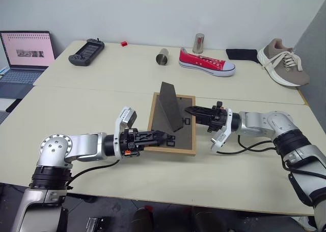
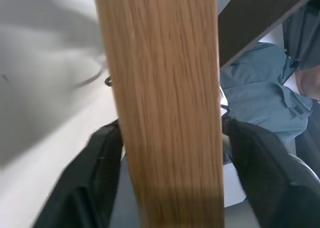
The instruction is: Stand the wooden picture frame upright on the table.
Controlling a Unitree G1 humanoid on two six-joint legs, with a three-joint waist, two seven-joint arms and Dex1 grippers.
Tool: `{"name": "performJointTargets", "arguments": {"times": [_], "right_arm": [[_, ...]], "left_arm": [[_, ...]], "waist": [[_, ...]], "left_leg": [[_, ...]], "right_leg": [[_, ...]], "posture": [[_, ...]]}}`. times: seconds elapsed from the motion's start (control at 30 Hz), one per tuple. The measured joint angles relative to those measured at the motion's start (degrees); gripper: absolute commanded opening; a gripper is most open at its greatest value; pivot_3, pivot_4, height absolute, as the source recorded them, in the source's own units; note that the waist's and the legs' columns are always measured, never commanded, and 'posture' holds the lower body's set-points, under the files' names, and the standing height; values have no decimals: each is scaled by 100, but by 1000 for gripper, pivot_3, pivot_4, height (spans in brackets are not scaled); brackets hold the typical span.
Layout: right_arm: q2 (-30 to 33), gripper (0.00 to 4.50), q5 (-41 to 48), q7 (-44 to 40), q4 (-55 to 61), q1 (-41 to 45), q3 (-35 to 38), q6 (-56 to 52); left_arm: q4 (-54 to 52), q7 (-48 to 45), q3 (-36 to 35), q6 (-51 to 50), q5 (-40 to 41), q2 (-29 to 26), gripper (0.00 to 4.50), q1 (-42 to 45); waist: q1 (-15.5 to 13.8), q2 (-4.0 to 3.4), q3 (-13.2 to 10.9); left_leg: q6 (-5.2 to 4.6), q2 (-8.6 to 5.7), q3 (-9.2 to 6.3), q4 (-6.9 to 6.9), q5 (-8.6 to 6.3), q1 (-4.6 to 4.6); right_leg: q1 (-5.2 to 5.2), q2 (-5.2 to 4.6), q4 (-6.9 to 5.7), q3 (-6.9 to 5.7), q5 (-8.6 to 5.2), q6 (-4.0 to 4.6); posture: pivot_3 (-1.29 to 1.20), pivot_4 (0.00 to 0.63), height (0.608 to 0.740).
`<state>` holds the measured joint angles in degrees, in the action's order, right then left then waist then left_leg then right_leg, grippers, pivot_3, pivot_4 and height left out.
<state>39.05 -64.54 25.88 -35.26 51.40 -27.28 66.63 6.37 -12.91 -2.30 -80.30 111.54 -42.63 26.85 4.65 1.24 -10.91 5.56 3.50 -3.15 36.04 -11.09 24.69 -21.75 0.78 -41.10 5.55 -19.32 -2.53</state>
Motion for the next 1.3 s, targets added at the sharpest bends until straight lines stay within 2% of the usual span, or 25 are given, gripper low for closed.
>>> {"name": "performJointTargets", "arguments": {"times": [0.07, 0.17, 0.27, 0.37, 0.43, 0.5, 0.57, 0.6, 0.7, 0.83, 0.9, 1.13, 1.3], "right_arm": [[29, 1270, 17, 4, 0, -1, 0, 20], [76, 1270, 162, -35, 0, -40, 1, 100], [194, 1270, 619, -277, -116, -143, 1, 346], [216, 1269, 2106, -1242, -722, -217, -98, 547], [132, 1269, 3728, -2480, -908, -363, -284, 249], [-197, 1269, 5679, -4261, -524, -594, -328, -862], [-549, 1269, 7125, -5658, -67, -640, -286, -2203], [-736, 1269, 7725, -6234, 163, -632, -168, -2943], [-1238, 1269, 9001, -7196, 519, -406, 312, -5152], [-1735, 1269, 9766, -7575, 297, 81, 986, -7213], [-2039, 1269, 9766, -7765, -156, 333, 1233, -7656], [-2692, 1269, 9073, -8288, -1834, 470, 1411, -7759], [-2811, 1269, 8770, -8468, -2099, 481, 1699, -7517]], "left_arm": [[25, -51, -5, 29, -48, -124, 4500, 13], [159, -204, -71, 89, -362, -275, 4500, 129], [560, -287, -503, 424, -661, -515, 4500, 400], [461, -661, -995, 757, -1411, -983, 4500, 488], [-63, -972, -1087, 948, -2042, -1194, 4500, 390], [-769, -1309, -1085, 1332, -2807, -1252, 4500, 149], [-1315, -1605, -1047, 1781, -3491, -1255, 4500, -61], [-1558, -1727, -1023, 2046, -3875, -1250, 4500, -166], [-1983, -1931, -836, 2761, -4902, -1215, 4500, -368], [-2059, -2069, -718, 3227, -5697, -1140, 4500, -454], [-2137, -2159, -717, 3324, -5886, -1039, 4500, -576], [-2217, -2331, -710, 3516, -6433, -952, 4500, -701], [-2197, -2478, -710, 3647, -6733, -896, 4500, -776]], "waist": [[0, 0, 0], [-2, 0, 0], [3, 1, 0], [33, 1, 0], [36, 1, 0], [41, 1, 0], [40, -2, -2], [35, -1, -2], [-20, -2, -2], [-79, -2, -2], [-87, -1, -2], [-112, -2, -3], [-122, -2, -3]], "left_leg": [[-12, -1, 0, 0, -7, 0], [-15, -2, -1, 0, -8, 0], [-16, -2, 1, 0, -9, 0], [-17, -1, 9, -1, -10, -5], [-17, 5, 7, -3, -10, -17], [-16, 11, 9, -8, -10, -36], [-16, 14, 9, -8, -9, -38], [-15, 16, 7, -7, -9, -39], [-16, 14, 5, -7, -10, -40], [-18, 10, 9, -9, -11, -32], [-20, 12, 16, -14, -12, -32], [-21, 10, 16, -20, -13, -16], [-21, 12, 15, -21, -13, -16]], "right_leg": [[0, -1, 0, 0, 0, 0], [1, 0, 0, -1, 0, 0], [0, -1, 2, 0, 0, 0], [8, -5, 7, 3, 0, 0], [35, -6, 21, -1, 0, 1], [57, -8, 22, 0, 1, 1], [54, -4, 19, -2, 1, 1], [55, -1, 17, -6, 1, 1], [53, 1, 16, -7, 0, 1], [40, 1, 21, -6, 0, 1], [35, 2, 23, -4, 0, 1], [18, 3, 24, -3, 0, 1], [16, 4, 23, -6, 0, 0]], "posture": [[0, 150, 740], [0, 150, 740], [0, 150, 740], [0, 150, 740], [0, 150, 740], [0, 150, 740], [0, 150, 740], [0, 150, 740], [0, 150, 740], [0, 150, 740], [0, 150, 740], [0, 150, 740], [0, 150, 740]]}}
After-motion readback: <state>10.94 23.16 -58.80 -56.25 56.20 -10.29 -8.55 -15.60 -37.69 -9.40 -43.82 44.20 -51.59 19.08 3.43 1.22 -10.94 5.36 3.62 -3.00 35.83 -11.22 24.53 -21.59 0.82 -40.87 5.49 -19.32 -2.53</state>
